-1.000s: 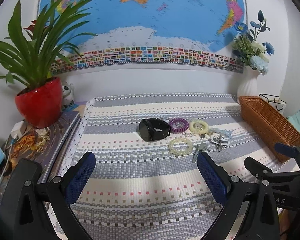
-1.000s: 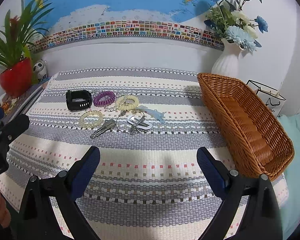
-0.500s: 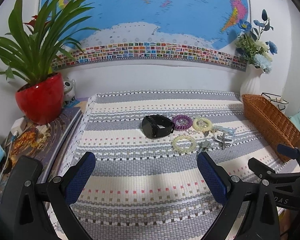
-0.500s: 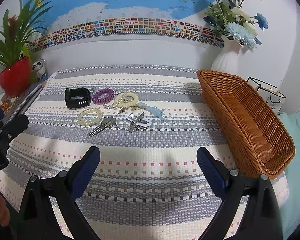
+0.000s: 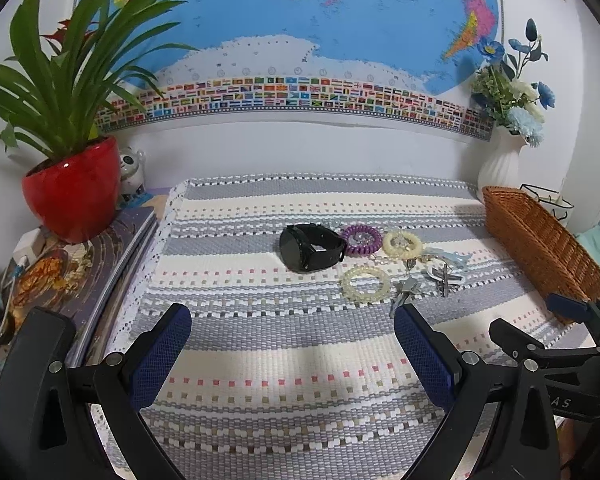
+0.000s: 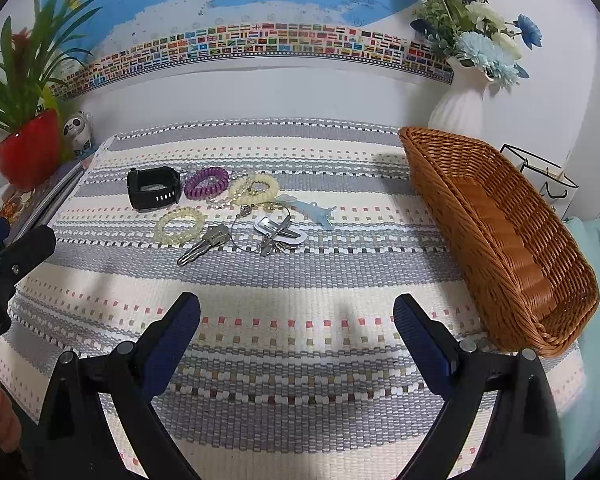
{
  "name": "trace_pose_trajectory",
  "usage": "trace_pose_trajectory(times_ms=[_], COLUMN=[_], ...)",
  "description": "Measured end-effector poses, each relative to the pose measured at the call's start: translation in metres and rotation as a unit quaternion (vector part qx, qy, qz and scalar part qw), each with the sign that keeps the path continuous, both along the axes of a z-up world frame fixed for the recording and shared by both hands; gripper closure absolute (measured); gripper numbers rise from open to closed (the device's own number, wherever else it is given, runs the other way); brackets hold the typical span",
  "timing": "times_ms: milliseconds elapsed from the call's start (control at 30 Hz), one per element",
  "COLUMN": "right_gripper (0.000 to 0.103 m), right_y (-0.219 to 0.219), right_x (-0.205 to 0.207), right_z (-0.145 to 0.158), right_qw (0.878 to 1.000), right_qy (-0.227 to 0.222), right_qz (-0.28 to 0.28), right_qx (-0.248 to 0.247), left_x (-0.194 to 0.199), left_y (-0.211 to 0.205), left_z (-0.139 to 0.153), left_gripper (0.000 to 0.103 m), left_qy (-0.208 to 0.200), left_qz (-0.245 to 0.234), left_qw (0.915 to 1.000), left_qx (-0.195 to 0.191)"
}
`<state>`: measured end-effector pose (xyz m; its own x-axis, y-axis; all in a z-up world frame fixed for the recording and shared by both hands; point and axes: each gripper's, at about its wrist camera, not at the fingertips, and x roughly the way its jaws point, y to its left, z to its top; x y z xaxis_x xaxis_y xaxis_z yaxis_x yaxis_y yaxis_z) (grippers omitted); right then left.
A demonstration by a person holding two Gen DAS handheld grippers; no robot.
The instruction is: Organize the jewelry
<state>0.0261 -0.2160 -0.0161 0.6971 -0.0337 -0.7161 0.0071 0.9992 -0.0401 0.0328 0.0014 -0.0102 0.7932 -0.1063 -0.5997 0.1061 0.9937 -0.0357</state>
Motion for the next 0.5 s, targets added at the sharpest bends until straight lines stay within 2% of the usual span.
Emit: trace_pose_trajectory(times_ms=[500], right_gripper=[0.005], right_y=[0.0014], right_x=[0.0021], right_z=[-0.0013], right_qw=[1.0], right_qy=[0.003], right_qz=[0.0], right_qx=[-0.003], left_x=[0.0019], left_y=[-0.0026], left_z=[-0.0048], left_gripper=[0.002], left_qy=[0.008], left_qz=[-0.007], left_qw=[0.9999], left_qx=[0.001])
